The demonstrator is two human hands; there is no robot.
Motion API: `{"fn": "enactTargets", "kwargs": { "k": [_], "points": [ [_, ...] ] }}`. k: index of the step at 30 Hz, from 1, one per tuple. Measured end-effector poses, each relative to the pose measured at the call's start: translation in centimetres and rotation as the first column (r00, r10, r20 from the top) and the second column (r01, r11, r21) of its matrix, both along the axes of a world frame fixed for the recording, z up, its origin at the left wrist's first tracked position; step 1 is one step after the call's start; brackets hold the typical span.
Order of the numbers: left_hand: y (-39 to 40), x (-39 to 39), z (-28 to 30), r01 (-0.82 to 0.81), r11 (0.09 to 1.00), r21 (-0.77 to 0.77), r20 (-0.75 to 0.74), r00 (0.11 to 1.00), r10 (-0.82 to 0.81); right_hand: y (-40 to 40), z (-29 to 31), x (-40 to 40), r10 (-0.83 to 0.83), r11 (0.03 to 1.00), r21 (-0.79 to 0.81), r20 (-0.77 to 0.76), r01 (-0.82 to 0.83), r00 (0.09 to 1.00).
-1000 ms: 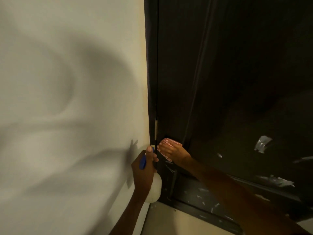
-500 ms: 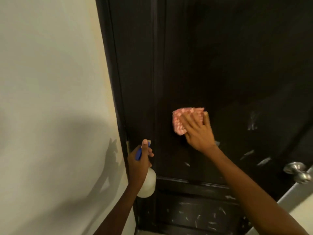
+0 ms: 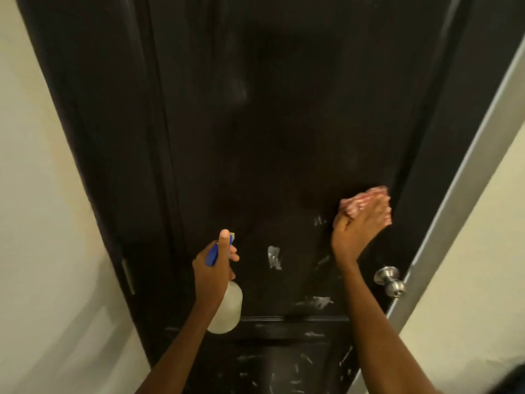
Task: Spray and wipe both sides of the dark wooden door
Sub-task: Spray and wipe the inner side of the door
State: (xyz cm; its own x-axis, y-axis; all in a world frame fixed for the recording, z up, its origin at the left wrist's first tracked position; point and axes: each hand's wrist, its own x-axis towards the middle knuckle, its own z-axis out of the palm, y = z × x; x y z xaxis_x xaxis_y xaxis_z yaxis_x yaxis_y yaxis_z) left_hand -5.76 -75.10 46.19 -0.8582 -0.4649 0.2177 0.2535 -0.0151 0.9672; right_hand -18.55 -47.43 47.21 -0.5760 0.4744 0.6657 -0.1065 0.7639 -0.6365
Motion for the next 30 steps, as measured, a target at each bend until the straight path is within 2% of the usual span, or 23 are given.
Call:
{"fn": "enactTargets", "kwargs": {
  "k": [2,3,4,6,8,9,10,11,14,18,21,23,25,26,27,28,29,30],
  "points": [
    [1.5,-0.4,0.4,-0.029,0.999,-0.034,0.004,1.000,0.029,-2.0,-1.0,-0.5,0.083,0.978,0.187,0.054,-0.092,0.995],
    [2.1,-0.5,0.6,-0.043,0.998,-0.039,0.003,0.999,0.043,-2.9,-2.0,-0.6,0.151,0.931,0.322,0.091,-0.172,0.984],
    [2.5,-0.5,0.8,-0.058,0.997,-0.042,-0.013,0.998,0.057,-3.9,-3.3,-0.8,0.228,0.836,0.482,0.130,-0.263,0.965],
    [3.4,-0.3,0.9,-0.104,0.992,-0.076,-0.057,0.993,0.100,-4.1,-7.0,-0.9,0.350,0.499,0.772,0.237,-0.394,0.906],
    [4.4,-0.1,1.0,-0.139,0.984,-0.110,-0.085,0.988,0.130,-2.5,-10.0,-0.8,0.343,0.149,0.894,0.353,-0.422,0.870],
    [4.6,-0.1,1.0,-0.138,0.984,-0.116,-0.093,0.987,0.127,-1.8,-10.9,-0.8,0.319,0.056,0.907,0.380,-0.417,0.868],
    [5.2,0.0,1.0,-0.129,0.984,-0.124,-0.106,0.988,0.116,-1.1,-11.3,-0.6,0.297,0.038,0.910,0.385,-0.413,0.874],
    [5.6,0.1,0.9,-0.121,0.984,-0.133,-0.119,0.987,0.106,-0.6,-11.1,-0.2,0.294,0.071,0.909,0.374,-0.410,0.880],
    [7.6,0.5,1.4,-0.084,0.990,-0.117,-0.119,0.990,0.070,1.5,-7.1,0.4,0.294,0.332,0.876,0.257,-0.351,0.920],
    [11.0,0.3,3.9,-0.046,0.995,-0.085,-0.148,0.988,0.033,7.3,1.9,-0.6,0.223,0.681,0.701,0.078,-0.212,0.972],
    [13.6,-0.1,5.9,-0.033,0.989,-0.144,-0.186,0.983,0.005,9.1,8.9,-1.0,0.158,0.838,0.533,-0.032,-0.117,0.987],
    [15.1,-0.6,7.0,-0.009,0.989,-0.150,-0.168,0.986,-0.016,8.9,11.8,-1.1,0.139,0.893,0.441,-0.076,-0.092,0.987],
    [16.2,-1.0,7.8,0.002,0.992,-0.126,-0.132,0.991,-0.019,8.1,12.0,-1.4,0.155,0.893,0.438,-0.079,-0.105,0.985],
    [16.5,-1.2,8.0,-0.001,0.992,-0.123,-0.123,0.992,-0.014,7.6,11.1,-1.5,0.194,0.857,0.498,-0.071,-0.134,0.978],
    [16.8,-1.2,8.0,-0.007,0.991,-0.130,-0.121,0.993,-0.009,7.1,9.7,-1.6,0.265,0.772,0.610,-0.051,-0.180,0.963],
    [17.1,-1.1,8.1,-0.011,0.990,-0.137,-0.127,0.992,-0.007,6.8,8.1,-1.6,0.345,0.618,0.751,0.004,-0.231,0.939],
    [17.3,-1.0,8.1,-0.015,0.990,-0.140,-0.134,0.991,-0.004,6.7,6.4,-1.6,0.405,0.417,0.868,0.089,-0.270,0.910],
    [17.5,-0.9,8.1,-0.020,0.990,-0.143,-0.140,0.990,-0.001,7.0,5.3,-1.5,0.430,0.230,0.927,0.176,-0.296,0.886]
  ]
}}
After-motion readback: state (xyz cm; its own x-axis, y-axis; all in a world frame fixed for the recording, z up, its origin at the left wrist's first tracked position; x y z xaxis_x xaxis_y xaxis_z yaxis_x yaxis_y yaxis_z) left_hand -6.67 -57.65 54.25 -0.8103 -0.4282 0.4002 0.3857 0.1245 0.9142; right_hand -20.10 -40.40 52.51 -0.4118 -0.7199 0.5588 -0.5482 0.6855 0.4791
